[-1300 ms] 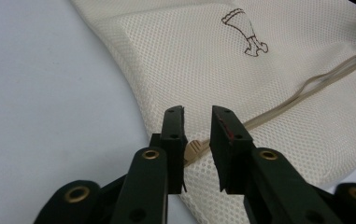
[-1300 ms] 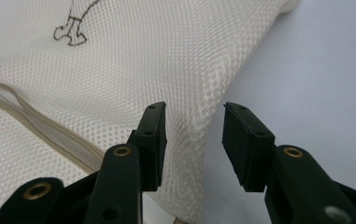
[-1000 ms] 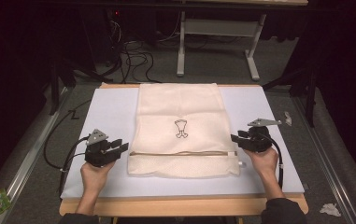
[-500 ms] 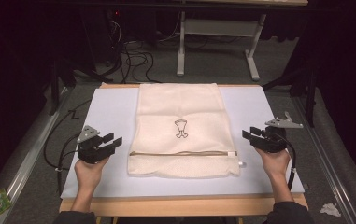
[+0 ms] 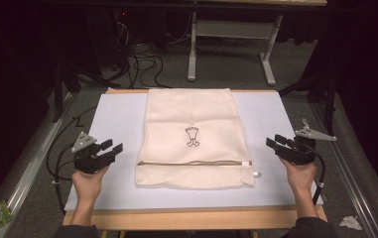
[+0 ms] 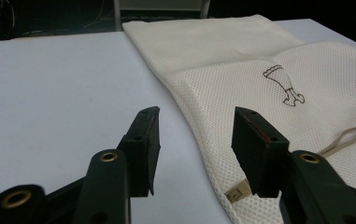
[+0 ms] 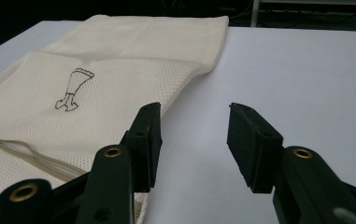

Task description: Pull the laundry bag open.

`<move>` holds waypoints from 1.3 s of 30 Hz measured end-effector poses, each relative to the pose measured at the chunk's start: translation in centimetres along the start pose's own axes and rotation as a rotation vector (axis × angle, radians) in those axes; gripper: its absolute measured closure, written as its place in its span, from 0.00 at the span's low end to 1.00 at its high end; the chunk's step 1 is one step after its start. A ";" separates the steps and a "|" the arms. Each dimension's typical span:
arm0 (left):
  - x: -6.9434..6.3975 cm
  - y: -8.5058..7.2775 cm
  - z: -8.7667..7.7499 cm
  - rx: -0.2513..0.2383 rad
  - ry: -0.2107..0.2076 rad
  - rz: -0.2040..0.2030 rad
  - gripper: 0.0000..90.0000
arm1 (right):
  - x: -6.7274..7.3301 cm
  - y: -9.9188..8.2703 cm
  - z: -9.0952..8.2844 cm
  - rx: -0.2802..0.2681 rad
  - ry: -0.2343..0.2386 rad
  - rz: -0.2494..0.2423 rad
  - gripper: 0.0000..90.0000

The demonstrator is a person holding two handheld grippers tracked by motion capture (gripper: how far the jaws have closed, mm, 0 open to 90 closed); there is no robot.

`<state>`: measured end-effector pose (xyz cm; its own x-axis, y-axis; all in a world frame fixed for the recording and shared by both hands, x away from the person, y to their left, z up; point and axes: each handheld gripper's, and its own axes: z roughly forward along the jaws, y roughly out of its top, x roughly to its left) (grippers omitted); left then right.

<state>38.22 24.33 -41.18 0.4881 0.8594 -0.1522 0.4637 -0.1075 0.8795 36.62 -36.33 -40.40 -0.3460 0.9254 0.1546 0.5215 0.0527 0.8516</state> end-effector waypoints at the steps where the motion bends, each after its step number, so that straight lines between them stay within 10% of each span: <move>1: 0.2 -0.1 -0.1 -0.004 0.005 -0.003 0.58 | -0.1 -0.1 0.0 0.001 -0.002 0.001 0.62; 39: 3.3 -2.8 0.1 -0.013 0.084 -0.111 0.54 | -2.6 -3.9 -0.4 -0.012 -0.030 0.094 0.62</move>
<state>38.55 27.39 -44.17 0.3704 0.9046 -0.2109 0.5016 -0.0037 0.8651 35.18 -39.05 -43.93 -0.2724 0.9368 0.2197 0.5411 -0.0397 0.8400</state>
